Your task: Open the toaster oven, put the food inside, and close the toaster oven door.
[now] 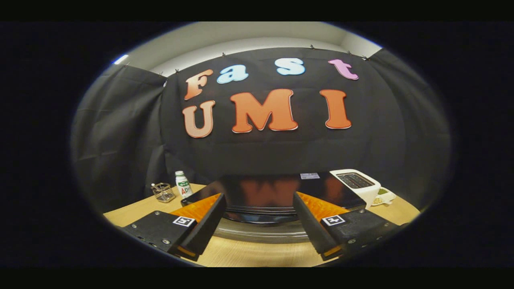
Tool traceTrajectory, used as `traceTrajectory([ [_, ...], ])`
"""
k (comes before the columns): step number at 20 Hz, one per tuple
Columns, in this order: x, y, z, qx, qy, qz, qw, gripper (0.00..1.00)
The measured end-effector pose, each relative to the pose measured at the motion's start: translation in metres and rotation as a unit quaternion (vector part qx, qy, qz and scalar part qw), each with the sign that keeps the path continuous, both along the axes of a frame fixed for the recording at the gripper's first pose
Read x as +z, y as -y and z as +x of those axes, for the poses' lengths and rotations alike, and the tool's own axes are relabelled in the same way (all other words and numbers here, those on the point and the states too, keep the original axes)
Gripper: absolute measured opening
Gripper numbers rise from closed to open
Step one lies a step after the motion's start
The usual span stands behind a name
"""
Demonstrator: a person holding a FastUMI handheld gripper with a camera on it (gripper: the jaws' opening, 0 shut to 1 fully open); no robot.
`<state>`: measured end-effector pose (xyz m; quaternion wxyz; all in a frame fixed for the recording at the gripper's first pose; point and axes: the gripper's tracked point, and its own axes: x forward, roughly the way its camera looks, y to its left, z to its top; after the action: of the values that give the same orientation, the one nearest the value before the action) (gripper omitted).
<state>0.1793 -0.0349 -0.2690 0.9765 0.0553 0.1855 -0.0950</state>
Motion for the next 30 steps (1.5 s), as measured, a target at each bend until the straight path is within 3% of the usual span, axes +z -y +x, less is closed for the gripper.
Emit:
traceTrajectory([
  [12,-0.025,-0.011,0.005,0.003,-0.007,-0.036,0.999,0.99],
  [15,-0.026,-0.016,-0.002,0.012,-0.006,-0.017,1.000,0.92],
  [24,-0.028,-0.040,-0.079,0.057,-0.035,-0.019,0.998,0.84],
  [30,-0.061,-0.049,-0.127,0.061,-0.076,0.040,0.994,0.85],
])
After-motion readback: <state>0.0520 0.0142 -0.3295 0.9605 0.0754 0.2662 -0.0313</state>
